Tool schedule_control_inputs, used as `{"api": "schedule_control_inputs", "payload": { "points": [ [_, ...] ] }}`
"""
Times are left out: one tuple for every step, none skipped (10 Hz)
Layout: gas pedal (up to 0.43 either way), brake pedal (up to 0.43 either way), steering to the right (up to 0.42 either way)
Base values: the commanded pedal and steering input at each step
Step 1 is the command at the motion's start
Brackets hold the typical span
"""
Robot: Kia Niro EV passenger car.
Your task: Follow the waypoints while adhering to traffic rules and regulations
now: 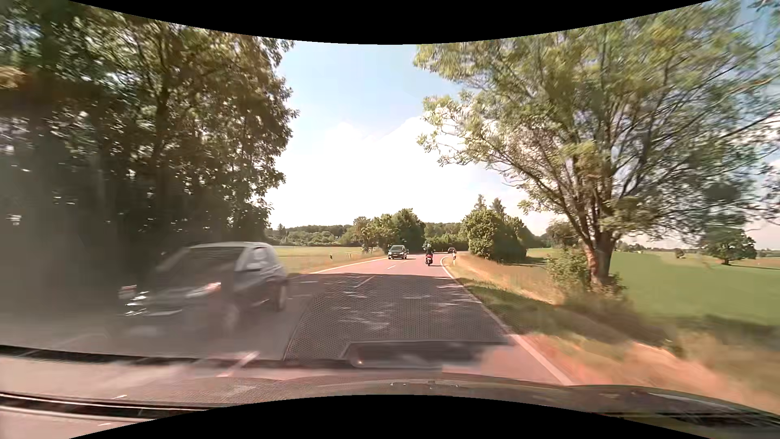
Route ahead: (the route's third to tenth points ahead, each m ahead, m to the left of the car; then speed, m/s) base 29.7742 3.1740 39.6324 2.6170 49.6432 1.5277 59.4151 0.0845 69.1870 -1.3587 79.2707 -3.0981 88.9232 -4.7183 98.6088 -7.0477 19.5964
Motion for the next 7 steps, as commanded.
{"api": "schedule_control_inputs", "payload": {
  "points": [
    [0.280, 0.012, 0.012],
    [0.280, 0.012, 0.012],
    [0.280, 0.012, 0.011],
    [0.280, 0.012, 0.012],
    [0.280, 0.012, 0.012],
    [0.280, 0.012, 0.012],
    [0.260, 0.012, 0.012]
  ]
}}
